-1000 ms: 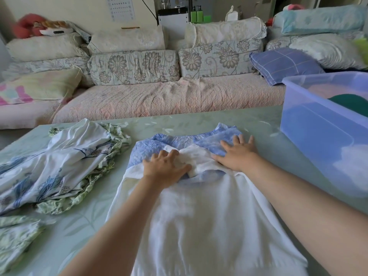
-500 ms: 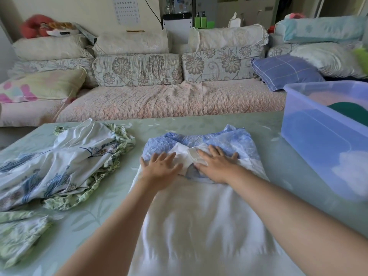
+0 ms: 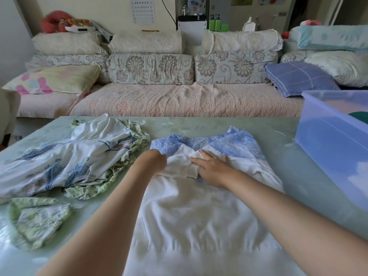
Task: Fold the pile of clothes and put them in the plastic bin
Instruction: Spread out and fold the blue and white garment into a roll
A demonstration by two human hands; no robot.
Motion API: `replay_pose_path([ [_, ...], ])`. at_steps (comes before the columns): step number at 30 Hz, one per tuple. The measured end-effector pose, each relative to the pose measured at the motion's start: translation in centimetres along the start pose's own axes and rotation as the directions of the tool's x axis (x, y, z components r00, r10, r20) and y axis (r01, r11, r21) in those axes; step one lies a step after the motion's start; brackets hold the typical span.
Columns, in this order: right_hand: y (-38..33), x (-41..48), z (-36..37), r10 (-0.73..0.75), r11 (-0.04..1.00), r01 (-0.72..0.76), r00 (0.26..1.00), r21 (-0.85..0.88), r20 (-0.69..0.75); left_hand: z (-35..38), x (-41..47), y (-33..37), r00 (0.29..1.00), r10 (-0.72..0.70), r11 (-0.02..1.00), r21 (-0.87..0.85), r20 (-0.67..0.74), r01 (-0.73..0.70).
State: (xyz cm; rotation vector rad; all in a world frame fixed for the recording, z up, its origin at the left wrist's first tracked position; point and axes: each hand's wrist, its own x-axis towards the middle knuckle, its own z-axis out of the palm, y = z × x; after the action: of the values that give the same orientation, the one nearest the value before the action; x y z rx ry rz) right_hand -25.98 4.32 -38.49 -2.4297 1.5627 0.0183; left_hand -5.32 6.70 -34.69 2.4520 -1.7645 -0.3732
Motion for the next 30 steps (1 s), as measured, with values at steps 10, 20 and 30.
replay_pose_path([
  [10,-2.2,0.5,0.8,-0.044,0.999,0.044,0.999,-0.025,0.002,0.6,2.1,-1.4,0.965,-0.249,0.863,-0.434,0.082,0.260],
  [20,-1.0,0.3,-2.9,0.081,0.895,0.027,0.972,0.445,-0.222,-3.1,0.5,5.7,0.982,0.185,0.648,-0.749,-0.024,-0.141],
  [30,3.4,0.8,-4.6,0.373,0.783,-0.191,0.906,0.592,-0.202,0.2,-0.6,10.6,0.816,0.483,0.467,-0.882,0.317,0.066],
])
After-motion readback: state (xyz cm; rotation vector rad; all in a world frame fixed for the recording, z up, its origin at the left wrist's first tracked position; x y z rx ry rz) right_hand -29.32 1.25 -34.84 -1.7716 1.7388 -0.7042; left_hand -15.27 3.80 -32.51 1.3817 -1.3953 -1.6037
